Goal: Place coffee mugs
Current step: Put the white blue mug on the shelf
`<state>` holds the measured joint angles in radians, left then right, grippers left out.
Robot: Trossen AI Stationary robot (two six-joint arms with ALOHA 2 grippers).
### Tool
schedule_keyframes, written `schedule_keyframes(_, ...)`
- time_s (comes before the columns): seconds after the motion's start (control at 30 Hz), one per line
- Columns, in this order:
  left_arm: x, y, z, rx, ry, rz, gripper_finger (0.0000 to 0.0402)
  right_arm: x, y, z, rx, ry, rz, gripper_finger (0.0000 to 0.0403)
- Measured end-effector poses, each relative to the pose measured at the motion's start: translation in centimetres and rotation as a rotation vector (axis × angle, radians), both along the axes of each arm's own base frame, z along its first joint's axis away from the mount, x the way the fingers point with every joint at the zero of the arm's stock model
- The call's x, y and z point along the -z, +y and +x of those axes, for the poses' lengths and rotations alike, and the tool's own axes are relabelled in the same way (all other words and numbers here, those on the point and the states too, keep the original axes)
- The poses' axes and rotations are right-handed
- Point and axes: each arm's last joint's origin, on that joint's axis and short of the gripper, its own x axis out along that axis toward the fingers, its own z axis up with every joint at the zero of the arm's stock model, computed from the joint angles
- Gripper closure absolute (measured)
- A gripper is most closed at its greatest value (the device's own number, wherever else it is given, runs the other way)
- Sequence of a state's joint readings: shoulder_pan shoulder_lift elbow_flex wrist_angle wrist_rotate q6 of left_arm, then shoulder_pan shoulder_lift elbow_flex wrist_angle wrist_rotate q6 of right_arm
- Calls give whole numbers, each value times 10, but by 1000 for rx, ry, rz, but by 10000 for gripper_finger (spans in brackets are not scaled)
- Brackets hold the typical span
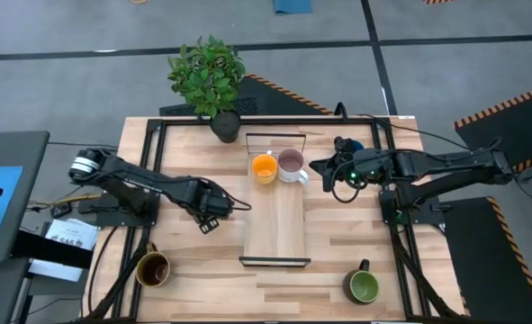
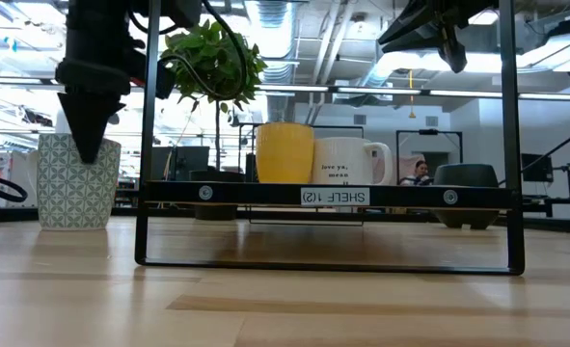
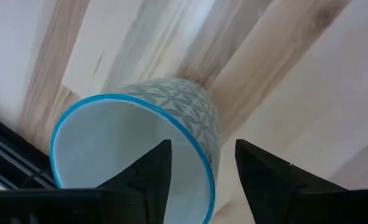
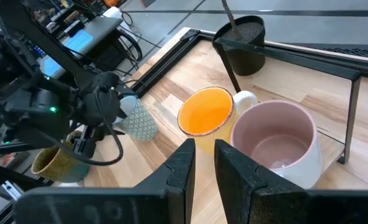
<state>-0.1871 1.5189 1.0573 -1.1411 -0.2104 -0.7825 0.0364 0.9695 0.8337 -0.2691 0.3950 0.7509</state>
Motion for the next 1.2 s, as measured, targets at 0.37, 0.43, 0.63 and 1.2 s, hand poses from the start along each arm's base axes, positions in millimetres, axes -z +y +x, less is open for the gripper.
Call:
schedule_keyframes(0.37, -13, 1, -3, 211, 92, -7, 390, 0, 0, 0, 0, 0, 0, 315)
schedule_keyframes(0.43, -26, 1, -1, 276, 99, -5, 394, 0, 0, 0, 0, 1, 0, 315)
schedule_keyframes(0.63, -92, -2, 17, 515, -49, 8, 397, 0, 0, 0, 0, 3, 0, 315)
schedule_keyframes(1.2, -95, -38, 93, 1433, -70, 254, 399, 2, 0, -1, 1, 19, -1, 315)
